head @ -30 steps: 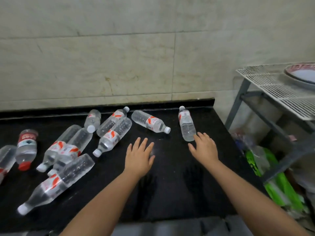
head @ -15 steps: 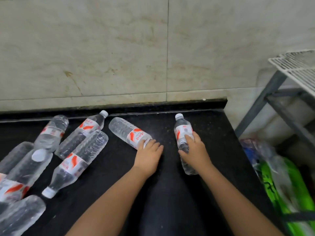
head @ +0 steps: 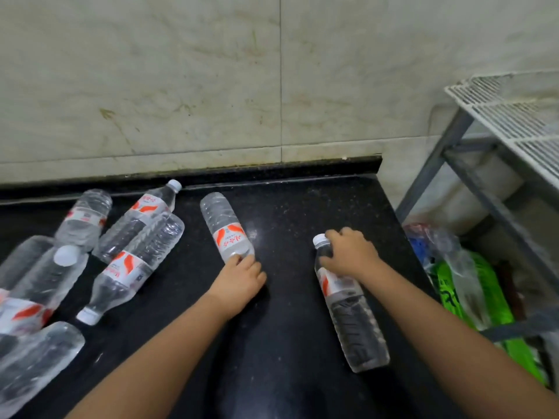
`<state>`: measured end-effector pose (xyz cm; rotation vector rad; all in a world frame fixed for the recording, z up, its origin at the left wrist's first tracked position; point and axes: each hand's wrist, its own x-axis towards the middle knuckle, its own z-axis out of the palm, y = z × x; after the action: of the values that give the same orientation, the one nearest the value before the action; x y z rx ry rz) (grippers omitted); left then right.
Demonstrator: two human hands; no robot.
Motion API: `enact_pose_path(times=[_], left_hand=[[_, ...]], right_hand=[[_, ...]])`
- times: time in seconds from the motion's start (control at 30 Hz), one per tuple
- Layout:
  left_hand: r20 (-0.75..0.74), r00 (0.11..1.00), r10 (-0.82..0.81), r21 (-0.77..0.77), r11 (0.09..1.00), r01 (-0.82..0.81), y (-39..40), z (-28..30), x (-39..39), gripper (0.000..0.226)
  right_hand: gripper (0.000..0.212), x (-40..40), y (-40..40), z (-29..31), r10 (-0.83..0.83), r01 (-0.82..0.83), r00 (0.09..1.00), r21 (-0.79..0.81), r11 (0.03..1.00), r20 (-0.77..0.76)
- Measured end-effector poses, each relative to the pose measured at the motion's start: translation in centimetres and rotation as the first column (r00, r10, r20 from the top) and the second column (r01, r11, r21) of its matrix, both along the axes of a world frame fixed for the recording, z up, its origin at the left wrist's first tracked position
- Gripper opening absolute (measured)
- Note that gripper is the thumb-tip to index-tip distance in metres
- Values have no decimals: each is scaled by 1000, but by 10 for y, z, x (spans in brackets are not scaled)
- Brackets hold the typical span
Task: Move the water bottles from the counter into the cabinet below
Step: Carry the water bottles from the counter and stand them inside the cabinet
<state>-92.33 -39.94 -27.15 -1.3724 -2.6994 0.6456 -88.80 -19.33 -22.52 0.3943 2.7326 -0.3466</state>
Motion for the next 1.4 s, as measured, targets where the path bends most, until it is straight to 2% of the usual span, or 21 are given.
enact_pose_path(times=[0.1,0.17,0.27,0.37,0.47,0.53,0.6,0.7,0.8,0.87,0.97,1.1,1.13,1.2,1.33,1.4], left_hand=[[42,998,-42,-82,996,45,-10,-1,12,37],[45,999,-7,-137,990,13,-8,2,21,34],[87,996,27,-242,970,-5,2,11,28,29],[98,994,50,-348,937,-13,7,17,31,35],[74,994,75,-235,970,-55,0,39,41,30],[70,983,167,-104,982,-160,-7,59,57,41],[170,941,292,-46,956,-288,-16,84,74,39],[199,912,359,121,914,-386,-38,103,119,35],[184,923,339,236,896,-376,-69,123,179,33],[216,928,303,336,869,-362,-92,127,220,31],[268,919,289,423,822,-382,-121,127,285,28],[291,936,196,586,737,-336,-147,124,352,24],[313,925,213,560,745,-361,-153,120,363,26],[407,863,299,416,781,-466,-161,106,378,31],[585,702,406,133,806,-577,-173,52,405,39],[634,627,453,-13,817,-577,-180,16,417,38]], right_hand=[[51,-35,-2,1,54,-30,985,-148,988,161],[40,-44,-4,-1,77,-51,976,-132,990,203],[30,-44,-5,0,43,-25,985,-108,994,166],[20,-30,-5,15,6,0,999,-116,993,50],[24,1,-11,44,32,-43,996,-128,991,-85],[25,29,-19,68,92,-107,984,-90,990,-154],[26,64,-32,91,184,-185,963,10,983,-199],[28,130,-60,119,304,-266,927,188,946,-220],[28,204,-93,131,373,-296,911,353,888,-176],[26,248,-110,127,354,-266,923,414,871,-151],[27,304,-133,115,321,-247,939,402,882,-127],[32,360,-151,110,312,-230,924,332,915,-221],[31,371,-156,107,305,-235,925,292,927,-225],[26,388,-168,92,262,-228,945,177,957,-195],[10,414,-197,25,75,-73,997,-75,995,26],[23,421,-212,-23,11,12,987,-143,990,159]])
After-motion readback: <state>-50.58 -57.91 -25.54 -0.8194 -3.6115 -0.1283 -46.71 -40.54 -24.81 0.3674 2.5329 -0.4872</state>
